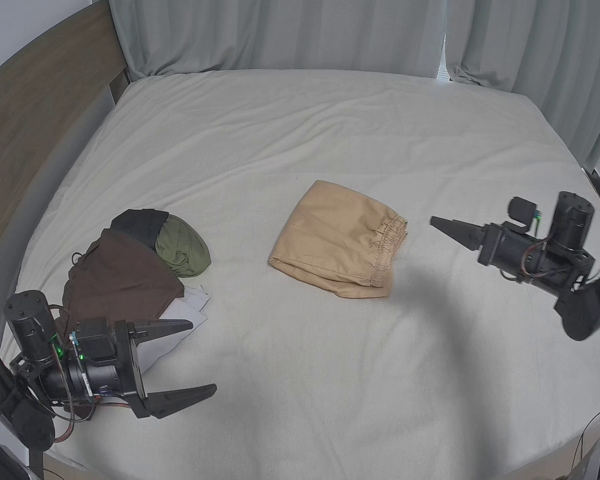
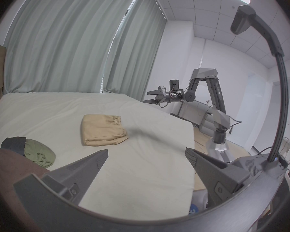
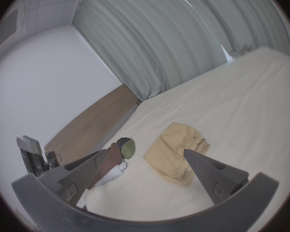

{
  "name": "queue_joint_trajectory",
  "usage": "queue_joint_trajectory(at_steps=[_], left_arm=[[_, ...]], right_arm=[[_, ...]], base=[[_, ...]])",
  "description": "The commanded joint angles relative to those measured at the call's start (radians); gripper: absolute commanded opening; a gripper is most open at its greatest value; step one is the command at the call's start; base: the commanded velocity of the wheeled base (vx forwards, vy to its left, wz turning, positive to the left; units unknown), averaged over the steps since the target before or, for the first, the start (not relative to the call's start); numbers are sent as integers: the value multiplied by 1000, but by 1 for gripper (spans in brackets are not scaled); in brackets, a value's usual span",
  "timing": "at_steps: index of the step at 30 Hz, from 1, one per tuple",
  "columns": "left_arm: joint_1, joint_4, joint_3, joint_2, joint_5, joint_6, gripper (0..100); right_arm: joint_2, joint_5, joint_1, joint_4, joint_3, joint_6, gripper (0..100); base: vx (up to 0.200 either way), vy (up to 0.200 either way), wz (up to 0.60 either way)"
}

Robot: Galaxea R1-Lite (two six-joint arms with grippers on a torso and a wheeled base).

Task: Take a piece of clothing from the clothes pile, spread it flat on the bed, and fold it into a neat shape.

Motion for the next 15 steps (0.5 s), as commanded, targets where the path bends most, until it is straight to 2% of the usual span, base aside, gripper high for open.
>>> queue_joint_trajectory(at_steps=[1,5,7,9,10,11,12,13,14,15], left_arm=[[-153,123,77,-301,8,-76,100],[-148,190,77,-404,6,-58,100],[-147,216,77,-472,6,-59,100],[-136,250,77,-544,12,-62,100],[-136,250,77,-544,12,-62,100],[-96,305,77,-616,12,-59,100],[-87,316,77,-628,12,-58,100],[-44,367,77,-697,6,-53,100],[-36,379,77,-714,5,-52,100],[-21,419,77,-786,5,-50,100]], right_arm=[[-650,-100,-194,143,464,-340,100],[-871,-93,-195,146,610,-335,100],[-967,-67,-194,154,657,-329,100],[-1073,-20,-201,233,660,-311,100],[-1073,-20,-201,233,660,-311,100],[-1219,-2,-201,351,660,-283,100],[-1244,-1,-200,374,660,-280,100],[-1382,3,-192,525,660,-274,100],[-1415,6,-189,568,660,-272,100],[-1549,27,-172,732,660,-265,100]], base=[[0,0,0],[0,0,0],[0,0,0],[0,0,0],[0,0,0],[0,0,0],[0,0,0],[0,0,0],[0,0,0],[0,0,0]])
